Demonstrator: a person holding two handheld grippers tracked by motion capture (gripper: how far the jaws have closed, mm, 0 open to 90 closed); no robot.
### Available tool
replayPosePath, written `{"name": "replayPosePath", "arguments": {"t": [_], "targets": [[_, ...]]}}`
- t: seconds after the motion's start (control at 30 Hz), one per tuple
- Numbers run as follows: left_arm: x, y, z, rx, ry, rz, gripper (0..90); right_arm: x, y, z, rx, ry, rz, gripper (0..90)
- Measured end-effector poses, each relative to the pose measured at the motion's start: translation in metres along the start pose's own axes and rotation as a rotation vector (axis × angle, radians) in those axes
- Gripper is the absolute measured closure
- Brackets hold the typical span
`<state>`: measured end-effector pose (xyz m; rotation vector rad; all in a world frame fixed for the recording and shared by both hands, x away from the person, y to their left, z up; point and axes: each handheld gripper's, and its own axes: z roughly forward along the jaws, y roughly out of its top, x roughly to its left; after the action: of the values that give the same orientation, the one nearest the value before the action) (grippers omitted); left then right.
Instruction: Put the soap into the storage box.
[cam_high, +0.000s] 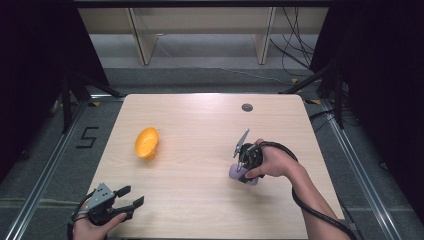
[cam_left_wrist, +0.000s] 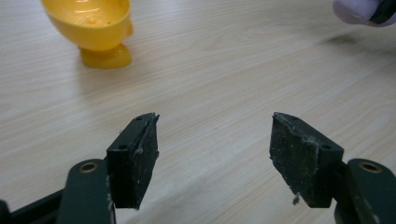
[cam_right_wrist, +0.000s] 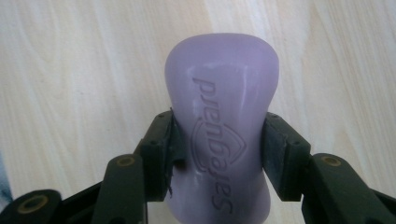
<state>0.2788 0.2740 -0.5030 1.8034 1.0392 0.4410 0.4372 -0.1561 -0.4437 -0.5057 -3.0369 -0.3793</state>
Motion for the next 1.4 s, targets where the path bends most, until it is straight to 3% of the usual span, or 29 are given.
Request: {"name": "replayPosePath", "arguments": {"t": [0.03, 0.1, 0.2, 0.23, 0.27, 0.3, 0.33, 0.37, 0.4, 0.43, 0.47, 0.5, 0.53, 0.6, 0.63, 0.67, 0.77, 0.87, 0.9, 1.0, 1.03, 1.13, 1.2, 1.23, 1.27, 1.3, 1.33, 1.4], "targets": [[-0.001, 0.003, 0.001, 0.001, -0.016, 0.006, 31.9, 0.004, 0.001, -0.002, 0.009, -0.001, 0.012, 50.6], [-0.007, 0.009, 0.006, -0.01, -0.052, 0.012, 31.6, 0.009, 0.003, -0.002, -0.014, 0.014, -0.01, 50.7], [-0.02, 0.021, 0.015, -0.04, -0.131, 0.059, 30.5, 0.021, 0.008, -0.002, -0.036, 0.037, -0.053, 50.7], [-0.025, 0.025, 0.018, -0.042, -0.16, 0.094, 30.0, 0.025, 0.009, -0.002, -0.038, 0.029, -0.053, 50.7], [-0.033, 0.03, 0.024, -0.041, -0.189, 0.143, 29.2, 0.026, 0.011, -0.001, -0.048, 0.037, -0.095, 50.7], [-0.038, 0.033, 0.027, -0.036, -0.218, 0.173, 28.6, 0.032, 0.013, -0.001, -0.05, 0.045, -0.102, 50.7], [-0.045, 0.039, 0.035, -0.035, -0.258, 0.245, 27.6, 0.034, 0.014, -0.001, -0.046, 0.054, -0.107, 50.7], [-0.045, 0.039, 0.035, -0.035, -0.258, 0.245, 26.7, 0.034, 0.014, -0.001, -0.046, 0.054, -0.107, 50.7], [-0.062, 0.045, 0.048, -0.025, -0.316, 0.285, 25.7, 0.046, 0.018, -0.003, -0.022, 0.053, -0.106, 50.7], [-0.062, 0.045, 0.048, -0.025, -0.316, 0.285, 24.9, 0.046, 0.018, -0.003, -0.022, 0.053, -0.106, 50.7], [-0.072, 0.049, 0.057, -0.016, -0.362, 0.331, 23.9, 0.051, 0.022, -0.003, -0.033, 0.076, -0.14, 50.7], [-0.078, 0.051, 0.063, -0.02, -0.39, 0.358, 23.5, 0.055, 0.023, -0.005, -0.019, 0.07, -0.126, 50.7], [-0.085, 0.054, 0.069, -0.007, -0.421, 0.392, 22.8, 0.057, 0.025, -0.005, -0.021, 0.082, -0.155, 50.7], [-0.092, 0.056, 0.076, -0.006, -0.451, 0.431, 21.5, 0.064, 0.03, -0.008, -0.02, 0.091, -0.187, 50.7], [-0.092, 0.056, 0.076, -0.006, -0.451, 0.431, 20.8, 0.064, 0.03, -0.008, -0.02, 0.091, -0.187, 50.7], [-0.1, 0.058, 0.084, -0.007, -0.485, 0.452, 19.9, 0.072, 0.035, -0.011, -0.035, 0.116, -0.219, 50.7], [-0.105, 0.059, 0.089, -0.013, -0.517, 0.472, 19.8, 0.08, 0.042, -0.014, -0.044, 0.125, -0.273, 50.7], [-0.109, 0.059, 0.092, -0.027, -0.535, 0.468, 20.2, 0.084, 0.046, -0.016, -0.042, 0.135, -0.277, 50.7], [-0.109, 0.06, 0.093, -0.027, -0.539, 0.468, 21.0, 0.087, 0.051, -0.017, -0.043, 0.142, -0.302, 50.7], [-0.108, 0.062, 0.094, -0.037, -0.572, 0.462, 22.8, 0.092, 0.053, -0.02, -0.023, 0.141, -0.279, 50.7], [-0.11, 0.062, 0.095, -0.05, -0.584, 0.424, 23.3, 0.093, 0.056, -0.019, -0.02, 0.138, -0.312, 50.7], [-0.111, 0.062, 0.097, -0.047, -0.59, 0.442, 23.9, 0.094, 0.06, -0.018, -0.031, 0.14, -0.361, 50.7], [-0.113, 0.062, 0.098, -0.045, -0.588, 0.437, 24.6, 0.096, 0.06, -0.02, -0.017, 0.141, -0.331, 50.7], [-0.113, 0.062, 0.098, -0.046, -0.59, 0.445, 25.3, 0.096, 0.061, -0.02, -0.016, 0.137, -0.334, 50.7], [-0.113, 0.062, 0.099, -0.046, -0.593, 0.45, 25.9, 0.093, 0.063, -0.018, -0.032, 0.143, -0.374, 50.7], [-0.113, 0.062, 0.099, -0.046, -0.595, 0.446, 26.6, 0.096, 0.062, -0.02, -0.007, 0.135, -0.332, 50.7], [-0.114, 0.062, 0.099, -0.047, -0.595, 0.438, 27.3, 0.098, 0.062, -0.02, 0.006, 0.138, -0.319, 50.7], [-0.113, 0.063, 0.1, -0.049, -0.594, 0.453, 29.7, 0.097, 0.063, -0.019, -0.011, 0.142, -0.354, 50.7]]}}
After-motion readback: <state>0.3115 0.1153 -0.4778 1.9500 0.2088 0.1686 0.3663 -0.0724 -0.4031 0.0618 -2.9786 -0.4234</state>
